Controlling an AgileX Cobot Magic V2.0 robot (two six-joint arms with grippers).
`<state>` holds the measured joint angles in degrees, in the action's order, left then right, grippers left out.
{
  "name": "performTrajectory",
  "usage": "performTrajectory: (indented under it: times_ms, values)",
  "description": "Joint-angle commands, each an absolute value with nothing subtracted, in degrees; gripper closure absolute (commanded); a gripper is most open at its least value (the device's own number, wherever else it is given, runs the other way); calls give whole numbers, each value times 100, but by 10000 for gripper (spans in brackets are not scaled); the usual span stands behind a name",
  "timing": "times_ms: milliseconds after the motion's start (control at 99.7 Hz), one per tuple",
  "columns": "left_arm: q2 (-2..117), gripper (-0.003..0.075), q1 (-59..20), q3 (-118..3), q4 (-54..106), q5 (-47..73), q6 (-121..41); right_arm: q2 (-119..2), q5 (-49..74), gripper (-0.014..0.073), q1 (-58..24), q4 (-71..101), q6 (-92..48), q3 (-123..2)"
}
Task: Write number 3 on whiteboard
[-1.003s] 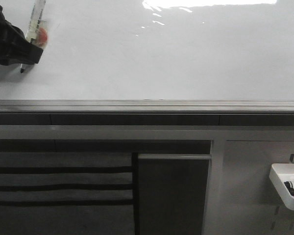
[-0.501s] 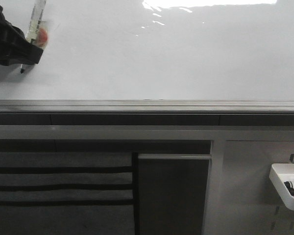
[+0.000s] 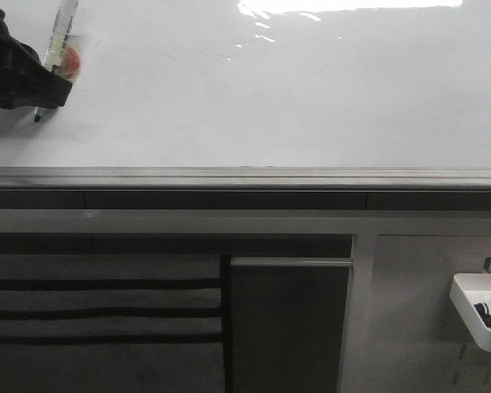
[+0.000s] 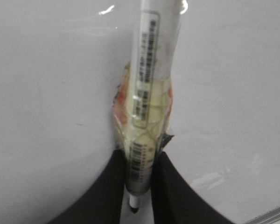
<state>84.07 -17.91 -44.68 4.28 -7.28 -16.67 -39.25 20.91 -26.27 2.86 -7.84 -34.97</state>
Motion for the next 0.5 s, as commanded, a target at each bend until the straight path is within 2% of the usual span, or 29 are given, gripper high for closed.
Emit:
performTrajectory:
  times_ms: [0, 190, 491]
  values:
    - [8203, 739, -1833, -4644, 447, -1022, -1676, -3942, 1650, 76, -2637, 221, -844, -3708]
    - [7829, 739, -1833, -4670, 447, -322, -1676, -3942, 1919, 76, -2637, 597, -844, -3761]
    - [7190, 739, -1833, -5285, 413, 2343, -1716, -3958, 3019, 76, -2637, 803, -844, -4352]
